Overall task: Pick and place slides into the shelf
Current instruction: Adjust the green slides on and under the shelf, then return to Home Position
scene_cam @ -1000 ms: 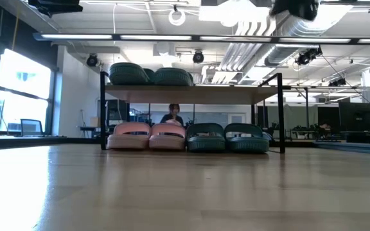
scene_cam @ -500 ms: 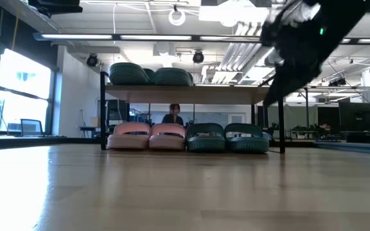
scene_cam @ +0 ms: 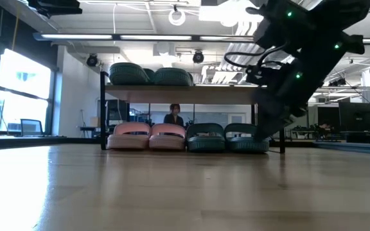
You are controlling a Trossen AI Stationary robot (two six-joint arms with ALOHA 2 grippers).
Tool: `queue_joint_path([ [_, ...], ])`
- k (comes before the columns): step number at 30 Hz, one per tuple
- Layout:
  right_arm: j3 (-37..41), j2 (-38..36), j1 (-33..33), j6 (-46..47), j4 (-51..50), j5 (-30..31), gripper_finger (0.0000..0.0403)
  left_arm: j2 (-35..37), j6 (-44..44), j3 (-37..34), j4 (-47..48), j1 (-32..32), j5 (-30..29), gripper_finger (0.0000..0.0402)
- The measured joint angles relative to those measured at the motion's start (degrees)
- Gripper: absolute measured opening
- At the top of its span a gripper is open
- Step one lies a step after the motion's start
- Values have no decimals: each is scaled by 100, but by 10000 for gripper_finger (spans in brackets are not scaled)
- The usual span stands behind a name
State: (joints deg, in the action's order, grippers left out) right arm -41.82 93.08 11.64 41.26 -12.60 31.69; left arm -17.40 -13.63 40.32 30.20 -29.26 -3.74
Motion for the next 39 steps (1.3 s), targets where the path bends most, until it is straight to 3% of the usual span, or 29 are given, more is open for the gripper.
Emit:
queue_joint_path([
  [6, -1, 0, -181, 77, 1, 429, 0, 1, 0, 0, 0, 0, 2, 205],
  [18, -2, 0, -558, 234, -34, 401, 0, -1, -97, 0, -2, 0, -42, 205],
  [28, -5, -13, -323, 121, 160, 373, 0, 2, -107, 0, -2, 1, -42, 205],
  [33, -246, -269, -37, -27, 245, 53, 0, -1, -107, 0, -2, 0, -42, 205],
  [39, -1329, -998, 157, -1390, 59, -1025, 0, -1, -56, -1, -117, 0, 103, 205],
])
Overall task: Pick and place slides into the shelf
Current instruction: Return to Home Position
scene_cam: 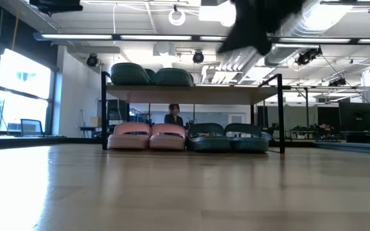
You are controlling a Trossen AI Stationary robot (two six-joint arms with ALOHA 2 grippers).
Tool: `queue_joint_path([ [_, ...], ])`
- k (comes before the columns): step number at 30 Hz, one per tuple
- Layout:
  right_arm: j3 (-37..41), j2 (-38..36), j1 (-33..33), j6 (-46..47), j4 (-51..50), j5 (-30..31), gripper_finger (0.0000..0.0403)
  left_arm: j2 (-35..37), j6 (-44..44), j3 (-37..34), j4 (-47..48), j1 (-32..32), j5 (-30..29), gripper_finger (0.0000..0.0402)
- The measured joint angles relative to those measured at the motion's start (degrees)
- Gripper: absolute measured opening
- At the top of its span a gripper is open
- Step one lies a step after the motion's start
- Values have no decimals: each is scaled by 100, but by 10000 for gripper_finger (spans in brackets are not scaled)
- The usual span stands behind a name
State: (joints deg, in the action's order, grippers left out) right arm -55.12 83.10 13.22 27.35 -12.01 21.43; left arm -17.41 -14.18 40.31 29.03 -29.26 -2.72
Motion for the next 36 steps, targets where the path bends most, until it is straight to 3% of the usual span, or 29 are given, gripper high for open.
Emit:
queue_joint_path([
  [3, -836, -395, -99, -757, -433, -450, 0, -15, 79, -4, -552, 0, 541, 205],
  [9, -2693, -1198, -417, -1984, -1861, -537, 0, -129, 255, 187, -2247, 2, 1171, 205],
  [17, -4234, -2328, -769, -2440, -2977, -522, 0, -506, 6, 1475, -2239, 2, 1382, 205],
  [22, -4250, -3117, -774, -2276, -3314, -497, 0, -734, -478, 2532, -1481, 2, 1106, 205],
  [28, -3690, -4017, -772, -1789, -3677, -324, 0, -689, -1142, 3410, -395, 2, 944, 204],
  [36, -2652, -5101, -772, -1341, -3616, -240, 0, 51, -1123, 3295, 919, 2, 7, 204],
])
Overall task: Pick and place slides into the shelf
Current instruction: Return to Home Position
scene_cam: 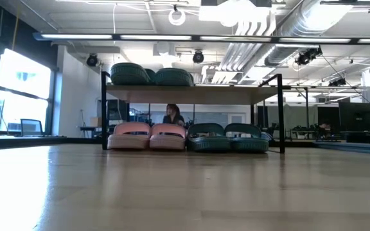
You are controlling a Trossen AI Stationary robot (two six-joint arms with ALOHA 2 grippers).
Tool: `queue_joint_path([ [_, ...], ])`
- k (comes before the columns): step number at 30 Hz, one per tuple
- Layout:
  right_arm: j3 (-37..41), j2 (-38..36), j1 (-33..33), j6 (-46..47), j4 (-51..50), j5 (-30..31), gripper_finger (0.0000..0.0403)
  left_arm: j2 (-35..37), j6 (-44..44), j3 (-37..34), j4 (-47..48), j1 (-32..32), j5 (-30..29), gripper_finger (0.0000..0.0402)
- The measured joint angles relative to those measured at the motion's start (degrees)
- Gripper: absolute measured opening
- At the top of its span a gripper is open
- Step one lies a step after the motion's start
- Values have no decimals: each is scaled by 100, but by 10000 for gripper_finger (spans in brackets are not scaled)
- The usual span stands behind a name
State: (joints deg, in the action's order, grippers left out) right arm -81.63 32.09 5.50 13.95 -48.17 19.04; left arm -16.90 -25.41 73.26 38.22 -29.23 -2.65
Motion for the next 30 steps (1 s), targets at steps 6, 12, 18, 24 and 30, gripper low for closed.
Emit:
queue_joint_path([
  [6, 904, -806, 2, 123, 663, -7, 0, 820, 444, -514, 90, -5, -326, 204],
  [12, 1800, -1479, 2, 191, 1383, -50, 0, 1560, 635, -1133, 91, -4, -1122, 204],
  [18, 2565, -1984, 2, 380, 1939, -64, 0, 1602, 775, -1619, 40, -2, -1984, 204],
  [24, 3477, -2463, 2, 407, 3005, -231, 0, 1652, 792, -2632, -1176, 0, -1901, 204],
  [30, 4487, -2785, 2, 448, 4382, -559, 0, 1637, 1043, -3873, -2889, 0, -1236, 204],
])
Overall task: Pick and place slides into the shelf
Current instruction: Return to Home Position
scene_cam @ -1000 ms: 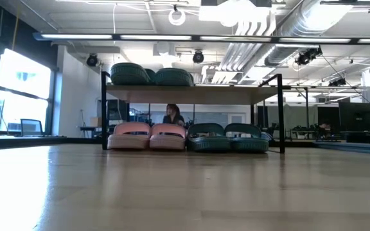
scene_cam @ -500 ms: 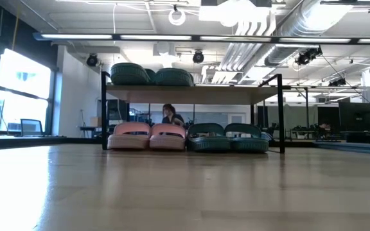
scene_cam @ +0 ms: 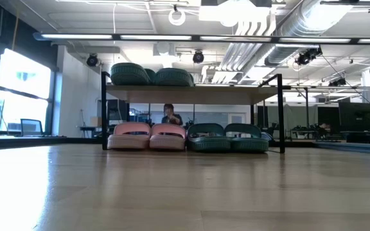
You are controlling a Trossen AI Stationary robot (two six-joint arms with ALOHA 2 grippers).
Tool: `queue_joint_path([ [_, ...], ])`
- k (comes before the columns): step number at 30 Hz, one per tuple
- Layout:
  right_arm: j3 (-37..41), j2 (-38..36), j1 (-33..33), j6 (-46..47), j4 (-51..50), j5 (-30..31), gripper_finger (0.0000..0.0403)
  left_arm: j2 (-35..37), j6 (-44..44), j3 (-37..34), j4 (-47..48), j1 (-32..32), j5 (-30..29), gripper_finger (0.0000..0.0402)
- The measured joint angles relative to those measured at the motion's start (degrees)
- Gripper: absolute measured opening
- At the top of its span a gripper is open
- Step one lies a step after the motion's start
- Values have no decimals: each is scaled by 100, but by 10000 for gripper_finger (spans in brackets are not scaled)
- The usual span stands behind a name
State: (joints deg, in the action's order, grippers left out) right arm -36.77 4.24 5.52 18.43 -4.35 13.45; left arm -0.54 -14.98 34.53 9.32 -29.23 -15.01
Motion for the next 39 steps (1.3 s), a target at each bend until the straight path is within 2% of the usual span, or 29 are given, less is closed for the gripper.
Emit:
queue_joint_path([
  [9, 1118, -97, 0, 541, 961, 1, 0, -2, 665, -1391, -1261, 0, 139, 204],
  [16, 1996, -97, 0, 984, 1817, -15, 0, -2, 1042, -2135, -2024, 0, 184, 204],
  [30, 3550, -97, 0, 1503, 3747, -16, 0, -2, 1532, -2827, -2309, 0, 195, 204],
  [39, 3619, -97, -2, 1407, 3516, -7, 0, 0, 1739, -3242, -2300, 0, 215, 204],
])
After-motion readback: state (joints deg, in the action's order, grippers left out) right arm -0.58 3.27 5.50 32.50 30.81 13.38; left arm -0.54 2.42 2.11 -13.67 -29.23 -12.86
